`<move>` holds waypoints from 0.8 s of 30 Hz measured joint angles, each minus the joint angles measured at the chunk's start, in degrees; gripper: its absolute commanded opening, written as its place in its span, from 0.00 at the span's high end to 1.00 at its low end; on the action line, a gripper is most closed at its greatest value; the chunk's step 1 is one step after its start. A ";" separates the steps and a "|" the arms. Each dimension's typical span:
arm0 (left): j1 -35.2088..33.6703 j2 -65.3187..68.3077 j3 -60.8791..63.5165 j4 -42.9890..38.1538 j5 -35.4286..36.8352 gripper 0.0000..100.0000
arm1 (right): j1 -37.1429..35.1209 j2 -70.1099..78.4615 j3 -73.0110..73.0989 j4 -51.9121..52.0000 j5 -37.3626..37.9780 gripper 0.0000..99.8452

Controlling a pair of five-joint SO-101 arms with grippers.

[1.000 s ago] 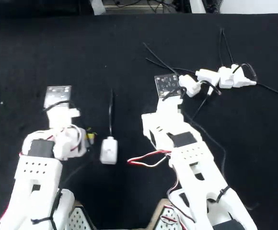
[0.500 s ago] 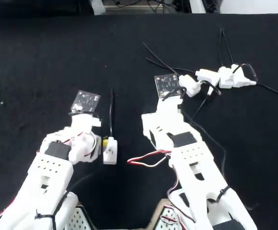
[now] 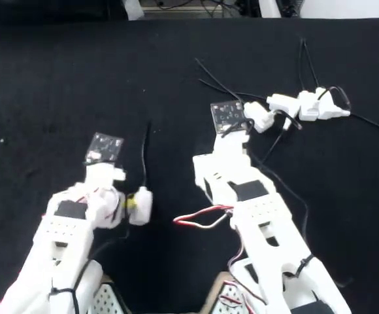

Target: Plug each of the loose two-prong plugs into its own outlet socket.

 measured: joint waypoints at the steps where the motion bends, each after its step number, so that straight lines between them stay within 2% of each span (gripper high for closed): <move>1: -0.88 0.70 -0.18 0.70 -1.05 0.74 | 0.00 0.00 0.00 0.00 0.00 0.68; 6: -11.16 5.54 -1.76 3.60 -7.21 0.74 | 0.00 0.00 0.00 0.00 0.00 0.68; 10: -20.84 6.95 -7.56 4.13 -8.09 0.74 | 0.00 0.00 0.00 0.00 0.00 0.68; 12: -21.98 7.12 -10.81 5.71 -7.30 0.74 | 0.00 0.00 0.00 0.00 0.00 0.68; 15: -18.90 7.12 -16.35 12.48 -3.25 0.74 | 0.00 0.00 0.00 0.00 0.00 0.68; 19: -7.65 7.12 -22.51 24.00 1.85 0.74 | 0.00 0.00 0.00 0.00 0.00 0.68; 22: 0.70 7.12 -23.30 26.46 4.66 0.74 | 0.00 0.00 0.00 0.00 0.00 0.68; 24: 5.01 7.65 -23.12 25.32 5.36 0.74 | 0.00 0.00 0.00 0.00 0.00 0.68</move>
